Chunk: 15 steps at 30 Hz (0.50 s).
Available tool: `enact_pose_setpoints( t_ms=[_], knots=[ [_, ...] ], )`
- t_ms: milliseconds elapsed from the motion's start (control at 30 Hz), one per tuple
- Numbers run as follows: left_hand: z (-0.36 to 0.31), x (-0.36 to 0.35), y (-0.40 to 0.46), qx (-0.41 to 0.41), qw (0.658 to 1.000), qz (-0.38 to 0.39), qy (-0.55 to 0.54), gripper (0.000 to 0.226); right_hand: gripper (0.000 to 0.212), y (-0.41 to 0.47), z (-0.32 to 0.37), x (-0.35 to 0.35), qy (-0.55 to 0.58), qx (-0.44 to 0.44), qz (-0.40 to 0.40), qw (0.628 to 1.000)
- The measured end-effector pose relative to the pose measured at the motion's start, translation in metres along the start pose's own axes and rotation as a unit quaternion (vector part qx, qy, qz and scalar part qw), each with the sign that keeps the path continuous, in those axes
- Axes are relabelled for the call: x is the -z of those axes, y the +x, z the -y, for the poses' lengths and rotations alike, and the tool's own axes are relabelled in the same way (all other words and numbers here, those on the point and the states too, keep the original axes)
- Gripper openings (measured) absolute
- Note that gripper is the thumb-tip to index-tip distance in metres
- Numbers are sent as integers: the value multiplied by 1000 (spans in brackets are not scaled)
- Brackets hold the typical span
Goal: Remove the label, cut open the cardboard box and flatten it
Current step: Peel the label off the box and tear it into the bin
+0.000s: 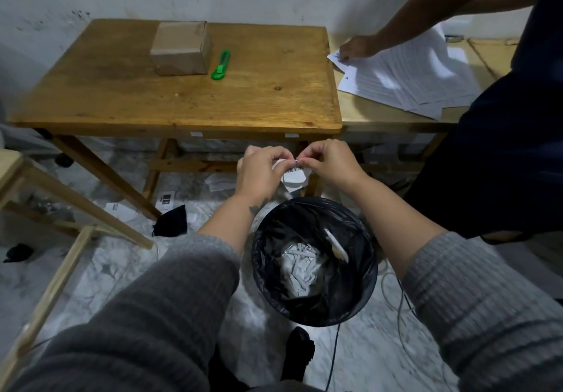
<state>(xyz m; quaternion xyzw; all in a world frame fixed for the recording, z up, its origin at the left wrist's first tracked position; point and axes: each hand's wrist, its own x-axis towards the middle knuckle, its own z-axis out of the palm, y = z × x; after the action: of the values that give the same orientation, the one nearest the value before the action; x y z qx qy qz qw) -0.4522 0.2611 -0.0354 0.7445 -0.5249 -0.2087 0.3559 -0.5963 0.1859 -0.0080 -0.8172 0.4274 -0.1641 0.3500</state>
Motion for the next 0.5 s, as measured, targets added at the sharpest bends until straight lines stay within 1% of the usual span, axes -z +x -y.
enact_pose_setpoints(
  t_ms=[67,133,200,267,333,433,500],
  knots=[
    [-4,1,-1,-1,999,-1,45,7,7,1,-1,-2,-64,23,3,998],
    [-6,1,-3,-27,996,11,83,8,7,3,-1,-4,-123,41,23,991],
    [-6,0,-7,-30,996,24,78,10,9,4,0,-7,-161,41,47,985],
    [-4,-1,-8,5,999,31,37,13,9,4,1,-9,-162,36,54,985],
    [-3,-3,-9,47,998,32,-28,15,15,0,1,-13,-140,39,40,989],
    [-7,-1,-7,93,986,41,-135,15,15,-7,5,-17,-141,75,-8,987],
    [-8,0,-8,145,967,37,-204,18,12,-13,9,-20,-132,106,-51,984]
  ],
)
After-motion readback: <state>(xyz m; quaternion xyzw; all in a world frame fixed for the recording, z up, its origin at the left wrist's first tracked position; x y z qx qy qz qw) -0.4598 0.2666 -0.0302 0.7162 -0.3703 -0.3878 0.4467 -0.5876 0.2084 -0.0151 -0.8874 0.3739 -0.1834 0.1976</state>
